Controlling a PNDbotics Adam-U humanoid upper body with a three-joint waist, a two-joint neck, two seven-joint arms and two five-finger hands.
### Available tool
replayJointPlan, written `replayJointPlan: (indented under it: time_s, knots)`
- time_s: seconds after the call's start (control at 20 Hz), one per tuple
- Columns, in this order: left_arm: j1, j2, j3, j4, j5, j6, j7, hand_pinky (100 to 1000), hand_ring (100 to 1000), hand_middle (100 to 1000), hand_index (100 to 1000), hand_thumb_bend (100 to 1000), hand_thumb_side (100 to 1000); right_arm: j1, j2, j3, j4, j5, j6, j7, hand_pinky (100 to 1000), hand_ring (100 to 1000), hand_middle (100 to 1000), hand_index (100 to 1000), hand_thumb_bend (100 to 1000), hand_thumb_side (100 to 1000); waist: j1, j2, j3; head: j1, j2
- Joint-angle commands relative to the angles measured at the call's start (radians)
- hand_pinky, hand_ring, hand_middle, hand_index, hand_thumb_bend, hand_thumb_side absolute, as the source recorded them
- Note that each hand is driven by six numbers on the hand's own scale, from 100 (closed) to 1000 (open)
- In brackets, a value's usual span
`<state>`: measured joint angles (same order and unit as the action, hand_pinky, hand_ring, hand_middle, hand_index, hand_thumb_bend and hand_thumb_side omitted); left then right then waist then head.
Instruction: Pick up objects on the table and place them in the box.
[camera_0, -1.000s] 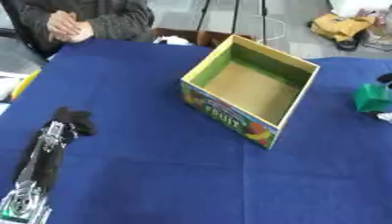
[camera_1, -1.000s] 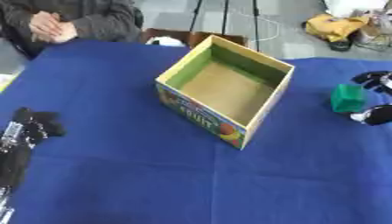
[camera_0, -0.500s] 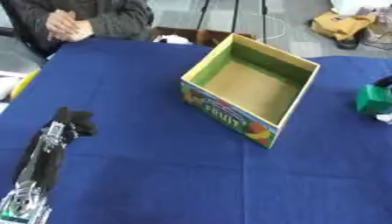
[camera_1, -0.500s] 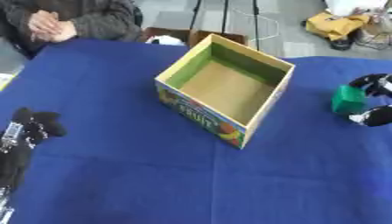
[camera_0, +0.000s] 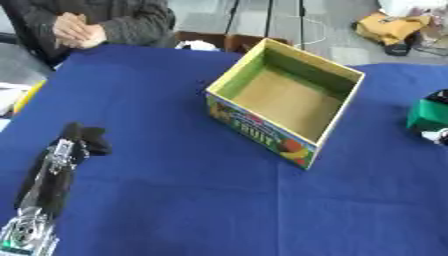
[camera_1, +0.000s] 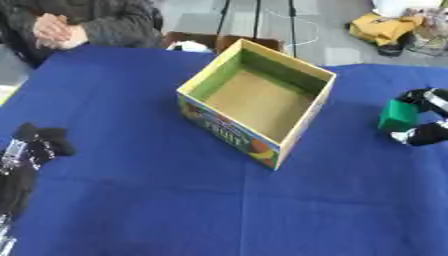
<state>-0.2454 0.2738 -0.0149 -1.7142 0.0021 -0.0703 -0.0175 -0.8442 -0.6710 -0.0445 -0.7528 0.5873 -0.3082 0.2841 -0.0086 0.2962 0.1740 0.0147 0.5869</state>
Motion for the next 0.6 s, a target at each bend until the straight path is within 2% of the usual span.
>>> replayJointPlan:
  time_s: [0.05,0.2,0.35,0.6]
  knots:
    - [-0.004,0.017,0.002,-0.017,-0.004,-0.002,-0.004,687,576,521,712,442,985,-0.015,-0.032,-0.006,-0.026,-0.010,0.010,-0.043,719,561,399,551,100,262,0.000,-0.022,-0.005,-0.002,-0.006]
    - [-0.003,0.017,0.003,-0.017,-0.004,-0.002,-0.003,687,576,521,712,442,983,-0.017,-0.036,-0.003,-0.060,-0.011,0.016,-0.092,702,530,342,505,100,291,0.000,-0.027,-0.011,0.001,-0.004]
    - [-0.001,0.019,0.003,-0.017,-0.003,-0.001,-0.003,688,576,521,712,442,982,-0.023,-0.038,0.007,-0.123,-0.030,0.010,-0.120,697,524,336,499,100,292,-0.002,-0.034,-0.016,0.002,-0.002]
    - [0.000,0.020,0.000,-0.017,-0.001,-0.001,-0.005,688,576,521,712,444,978,-0.065,-0.006,0.042,-0.210,-0.071,0.002,-0.107,697,521,333,495,100,300,-0.009,-0.048,-0.008,0.001,0.000]
